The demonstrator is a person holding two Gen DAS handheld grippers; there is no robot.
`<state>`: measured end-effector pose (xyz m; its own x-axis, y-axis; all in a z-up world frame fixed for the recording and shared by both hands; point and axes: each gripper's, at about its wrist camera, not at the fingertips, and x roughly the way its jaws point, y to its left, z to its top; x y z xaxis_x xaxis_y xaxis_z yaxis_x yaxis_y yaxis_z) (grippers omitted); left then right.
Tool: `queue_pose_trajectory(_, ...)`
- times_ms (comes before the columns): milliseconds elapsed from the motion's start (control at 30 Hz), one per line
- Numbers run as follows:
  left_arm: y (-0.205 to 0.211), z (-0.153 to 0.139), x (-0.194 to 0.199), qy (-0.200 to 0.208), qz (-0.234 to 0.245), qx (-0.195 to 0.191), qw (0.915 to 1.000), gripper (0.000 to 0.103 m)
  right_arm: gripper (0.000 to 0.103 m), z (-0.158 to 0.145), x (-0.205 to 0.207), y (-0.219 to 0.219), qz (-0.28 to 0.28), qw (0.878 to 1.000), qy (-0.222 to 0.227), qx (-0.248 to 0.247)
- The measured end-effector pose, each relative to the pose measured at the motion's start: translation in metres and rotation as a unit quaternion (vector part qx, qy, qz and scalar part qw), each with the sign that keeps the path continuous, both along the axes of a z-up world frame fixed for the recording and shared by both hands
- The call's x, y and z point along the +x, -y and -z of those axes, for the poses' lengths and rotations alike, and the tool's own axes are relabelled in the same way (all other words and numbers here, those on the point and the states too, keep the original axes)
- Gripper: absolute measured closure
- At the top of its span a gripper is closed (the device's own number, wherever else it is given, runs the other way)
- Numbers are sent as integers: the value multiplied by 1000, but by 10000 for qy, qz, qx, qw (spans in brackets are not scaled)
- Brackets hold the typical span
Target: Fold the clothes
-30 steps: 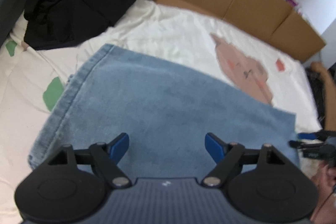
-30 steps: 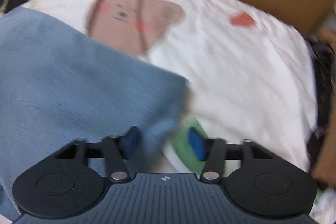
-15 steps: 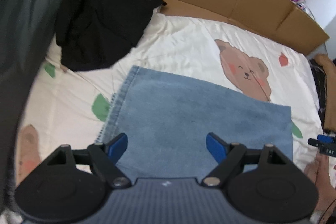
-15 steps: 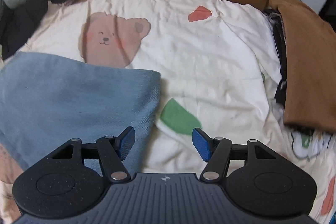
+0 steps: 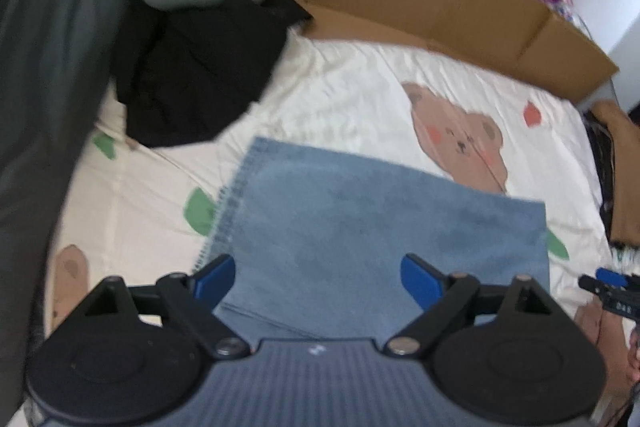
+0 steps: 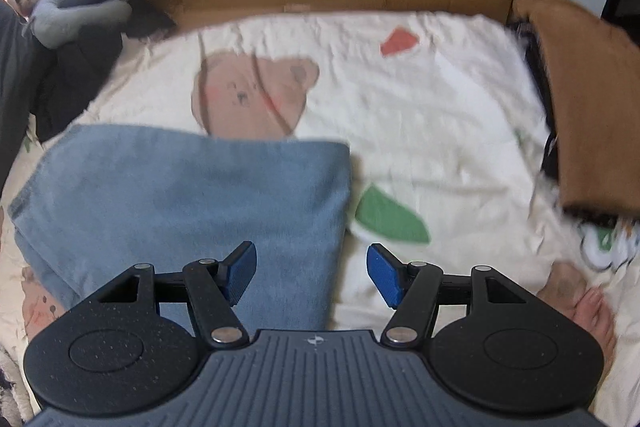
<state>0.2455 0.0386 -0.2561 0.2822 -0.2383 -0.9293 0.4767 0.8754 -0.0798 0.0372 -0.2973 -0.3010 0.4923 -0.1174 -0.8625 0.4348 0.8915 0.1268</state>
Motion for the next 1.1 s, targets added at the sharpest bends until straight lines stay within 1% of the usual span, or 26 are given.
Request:
queue_pose_trajectory(100, 8, 24, 0, -94, 80, 13, 9999, 15, 36, 15, 0, -7, 6, 10000, -42, -1)
queue_pose_trajectory(200, 16, 44, -2, -132, 198, -96, 9997, 15, 36, 27, -1, -16, -114, 9998, 61, -123)
queue_pose_trajectory(267, 21, 57, -3, -147, 291, -182, 9993, 17, 37, 33, -1, -20, -200, 9995, 128, -205)
queue_pose_trajectory(300, 24, 64, -3, -162, 335, -219, 9991, 20, 39, 36, -1, -22, -204, 9995, 172, -183)
queue_pose_trajectory(367, 28, 77, -4, -215, 386, -275, 9986, 20, 39, 42, -2, -25, -212, 9993, 257, -140)
queue_pose_trajectory(433, 28, 88, -5, -235, 413, -304, 9984, 24, 42, 54, -2, -30, -255, 9994, 214, -46)
queue_pose_trajectory(467, 26, 93, -6, -240, 415, -312, 9984, 24, 47, 60, -3, -32, -276, 9994, 192, 1)
queue_pose_trajectory(500, 25, 98, -7, -228, 415, -293, 9984, 28, 50, 66, -3, -35, -297, 9994, 168, 46)
queue_pose_trajectory(567, 19, 106, -7, -164, 371, -182, 9990, 33, 51, 78, -8, -41, -348, 9994, 4, -4)
queue_pose_trajectory(667, 6, 117, -5, -229, 176, -53, 9996, 36, 51, 89, -15, -51, -484, 9985, -160, -178)
queue_pose_trajectory(767, -7, 123, -6, -209, 88, 13, 9997, 41, 51, 92, -23, -52, -493, 9985, -227, -99)
queue_pose_trajectory(800, -11, 124, -7, -179, 63, 10, 9998, 47, 51, 92, -26, -52, -486, 9985, -256, -58)
queue_pose_trajectory(833, -16, 125, -8, -149, 37, 6, 9999, 50, 51, 94, -30, -52, -507, 9982, -322, -55)
queue_pose_trajectory(867, -19, 126, -9, -123, 32, -1, 9999, 50, 50, 96, -34, -52, -528, 9978, -387, -51)
queue_pose_trajectory(900, -21, 125, -9, -96, 48, 5, 9999, 52, 50, 95, -37, -52, -536, 9976, -431, -23)
queue_pose_trajectory(933, -22, 124, -9, -63, 64, 27, 10000, 56, 51, 94, -40, -52, -545, 9974, -475, 4)
queue_pose_trajectory(967, -24, 122, -9, -31, 80, 49, 10000, 58, 51, 93, -43, -51, -553, 9971, -519, 32)
queue_pose_trajectory(1000, -25, 119, -10, 13, 93, 41, 9999, 58, 53, 92, -45, -51, -562, 9968, -562, 57)
queue_pose_trajectory(1033, -27, 115, -11, 69, 101, 5, 9999, 58, 57, 88, -46, -50, -580, 9967, -563, 31)
queue_pose_trajectory(1067, -29, 112, -12, 125, 110, -30, 9999, 59, 66, 83, -45, -50, -623, 9967, -518, 9)
queue_pose_trajectory(1100, -31, 108, -13, 181, 119, -65, 9997, 59, 67, 78, -44, -50, -667, 9967, -469, -13)
